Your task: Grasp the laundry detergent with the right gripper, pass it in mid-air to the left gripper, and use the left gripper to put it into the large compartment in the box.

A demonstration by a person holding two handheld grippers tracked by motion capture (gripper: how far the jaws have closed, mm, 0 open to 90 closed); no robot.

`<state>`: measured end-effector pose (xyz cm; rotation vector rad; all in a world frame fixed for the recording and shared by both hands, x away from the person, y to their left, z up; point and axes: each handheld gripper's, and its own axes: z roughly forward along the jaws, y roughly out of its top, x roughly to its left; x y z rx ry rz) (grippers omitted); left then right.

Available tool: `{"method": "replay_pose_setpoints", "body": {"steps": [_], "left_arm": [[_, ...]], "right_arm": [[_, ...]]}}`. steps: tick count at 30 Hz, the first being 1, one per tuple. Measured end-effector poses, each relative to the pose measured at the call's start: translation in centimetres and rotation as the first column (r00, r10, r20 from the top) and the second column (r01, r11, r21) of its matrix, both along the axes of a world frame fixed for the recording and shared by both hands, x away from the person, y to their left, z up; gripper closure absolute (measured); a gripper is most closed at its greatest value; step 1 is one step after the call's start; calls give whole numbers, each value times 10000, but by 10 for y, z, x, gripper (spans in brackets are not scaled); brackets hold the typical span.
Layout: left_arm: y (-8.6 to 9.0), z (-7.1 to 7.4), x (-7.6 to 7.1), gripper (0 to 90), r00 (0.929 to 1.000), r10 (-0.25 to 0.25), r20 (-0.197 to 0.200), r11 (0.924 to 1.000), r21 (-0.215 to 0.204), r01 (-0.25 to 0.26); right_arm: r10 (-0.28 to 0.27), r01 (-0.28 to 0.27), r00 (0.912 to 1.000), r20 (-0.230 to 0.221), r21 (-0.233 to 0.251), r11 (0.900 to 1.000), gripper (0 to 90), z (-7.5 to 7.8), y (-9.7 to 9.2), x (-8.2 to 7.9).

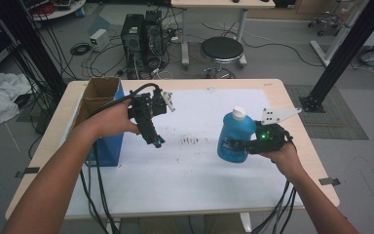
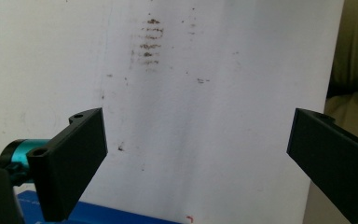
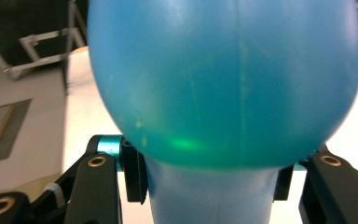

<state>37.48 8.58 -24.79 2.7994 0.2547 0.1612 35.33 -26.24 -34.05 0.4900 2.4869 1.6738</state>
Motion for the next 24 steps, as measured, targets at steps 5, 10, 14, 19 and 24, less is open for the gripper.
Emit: {"method": "replay_pose_setpoints", "body": {"steps": [5,10,14,19,24], "left_arm": [[-5,5,-4,48,9996,-271,-88,9996,-24,271],[-12,11,-10,48,9983,-523,-247,9986,-43,522],[-14,14,-12,48,9976,-602,-351,9982,-2,603],[-16,17,-14,48,9956,-637,-692,9980,-37,636],[-22,19,-17,48,9923,-737,-1000,9972,3,741]], "right_arm": [[922,-922,9957,-23,0,9957,445,3,6,-4],[1682,-1681,9857,51,-199,9856,445,9,21,-5],[1965,-1960,9805,76,-415,9797,445,12,31,-3],[2191,-2185,9757,61,-545,9743,445,12,40,-1],[2444,-2439,9697,-6,-651,9676,446,7,57,2]]}}
